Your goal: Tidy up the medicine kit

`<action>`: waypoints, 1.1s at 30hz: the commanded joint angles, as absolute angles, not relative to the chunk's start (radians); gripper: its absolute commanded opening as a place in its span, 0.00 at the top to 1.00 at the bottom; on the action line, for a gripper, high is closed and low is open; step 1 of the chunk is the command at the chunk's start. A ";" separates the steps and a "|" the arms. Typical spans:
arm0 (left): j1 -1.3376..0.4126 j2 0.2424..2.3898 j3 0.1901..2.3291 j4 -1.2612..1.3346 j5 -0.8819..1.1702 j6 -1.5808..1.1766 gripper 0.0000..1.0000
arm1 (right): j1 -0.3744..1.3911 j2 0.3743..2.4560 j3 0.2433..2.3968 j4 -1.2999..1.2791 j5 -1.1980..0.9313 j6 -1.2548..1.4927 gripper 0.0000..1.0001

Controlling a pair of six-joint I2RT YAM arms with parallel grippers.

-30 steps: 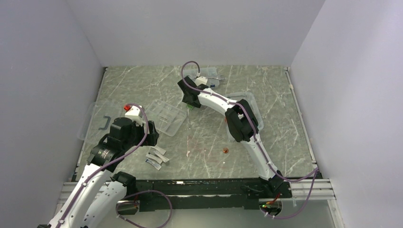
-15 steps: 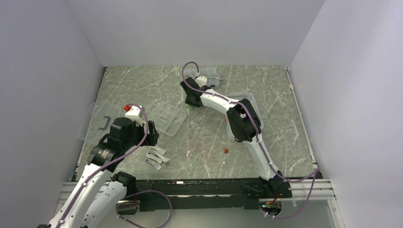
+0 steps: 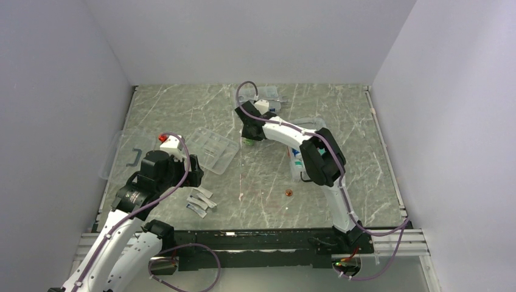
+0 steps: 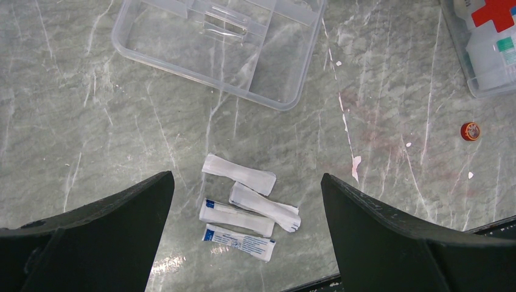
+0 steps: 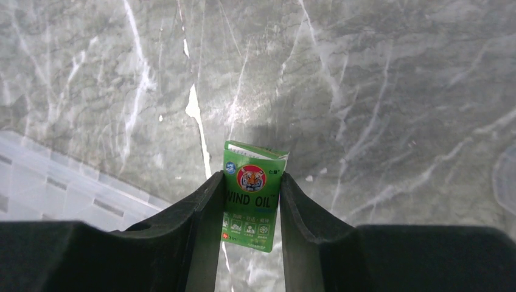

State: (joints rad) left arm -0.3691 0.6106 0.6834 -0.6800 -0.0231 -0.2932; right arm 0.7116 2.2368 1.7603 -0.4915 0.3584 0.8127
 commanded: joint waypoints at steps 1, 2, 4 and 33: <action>-0.369 0.596 0.722 -0.669 -0.009 -0.293 0.01 | 0.730 2.101 1.717 -0.473 0.388 0.814 0.71; -0.370 0.594 0.723 -0.670 -0.009 -0.294 0.01 | 0.734 2.086 1.710 -0.474 0.389 0.817 0.71; -0.370 0.589 0.722 -0.669 -0.009 -0.295 0.01 | 0.743 2.058 1.702 -0.477 0.391 0.823 0.71; -0.370 0.486 0.713 -0.672 -0.025 -0.311 0.01 | 0.971 2.110 1.743 -0.548 0.391 1.125 0.69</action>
State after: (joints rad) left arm -0.3691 0.5037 0.6834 -0.6800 -0.0242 -0.3016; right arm 0.9619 2.0739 1.6936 -0.5400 0.3878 1.0534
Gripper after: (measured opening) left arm 0.986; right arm 0.366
